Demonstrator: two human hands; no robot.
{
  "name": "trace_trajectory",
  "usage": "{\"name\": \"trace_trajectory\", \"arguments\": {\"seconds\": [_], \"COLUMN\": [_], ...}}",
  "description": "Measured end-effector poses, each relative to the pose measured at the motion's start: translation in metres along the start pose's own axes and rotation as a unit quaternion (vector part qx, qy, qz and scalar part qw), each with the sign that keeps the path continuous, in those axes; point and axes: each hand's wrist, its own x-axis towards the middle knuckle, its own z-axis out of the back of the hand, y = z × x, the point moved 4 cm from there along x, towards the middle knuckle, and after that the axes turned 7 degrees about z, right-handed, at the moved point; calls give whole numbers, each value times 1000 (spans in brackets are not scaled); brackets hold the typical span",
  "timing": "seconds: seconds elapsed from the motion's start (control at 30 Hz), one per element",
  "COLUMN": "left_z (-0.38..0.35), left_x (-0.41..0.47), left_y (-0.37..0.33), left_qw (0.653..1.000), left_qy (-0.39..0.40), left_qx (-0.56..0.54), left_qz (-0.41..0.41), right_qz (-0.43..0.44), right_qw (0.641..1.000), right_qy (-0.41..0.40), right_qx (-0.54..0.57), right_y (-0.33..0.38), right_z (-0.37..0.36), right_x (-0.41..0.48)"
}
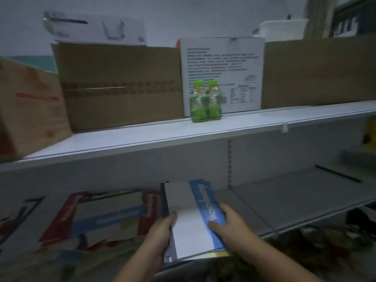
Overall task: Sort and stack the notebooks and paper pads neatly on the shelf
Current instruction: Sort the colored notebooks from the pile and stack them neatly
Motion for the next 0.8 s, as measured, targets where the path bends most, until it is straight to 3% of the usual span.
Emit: {"name": "trace_trajectory", "arguments": {"seconds": [0.1, 0.23, 0.57, 0.8], "left_z": [-92, -195, -378, -470], "left_x": [14, 24, 66, 154], "left_y": [19, 42, 74, 78], "left_qw": [999, 995, 976, 982], "left_qy": [47, 94, 173, 156], "left_qx": [-14, -26, -51, -57], "left_qz": [21, 33, 122, 94], "right_qz": [-53, -96, -153, -225], "right_qw": [989, 973, 970, 945], "right_qy": [-96, -172, -169, -236], "right_qx": [100, 117, 81, 32], "right_y": [-37, -83, -140, -199], "right_z": [83, 178, 338, 421], "right_x": [-13, -28, -26, 36]}}
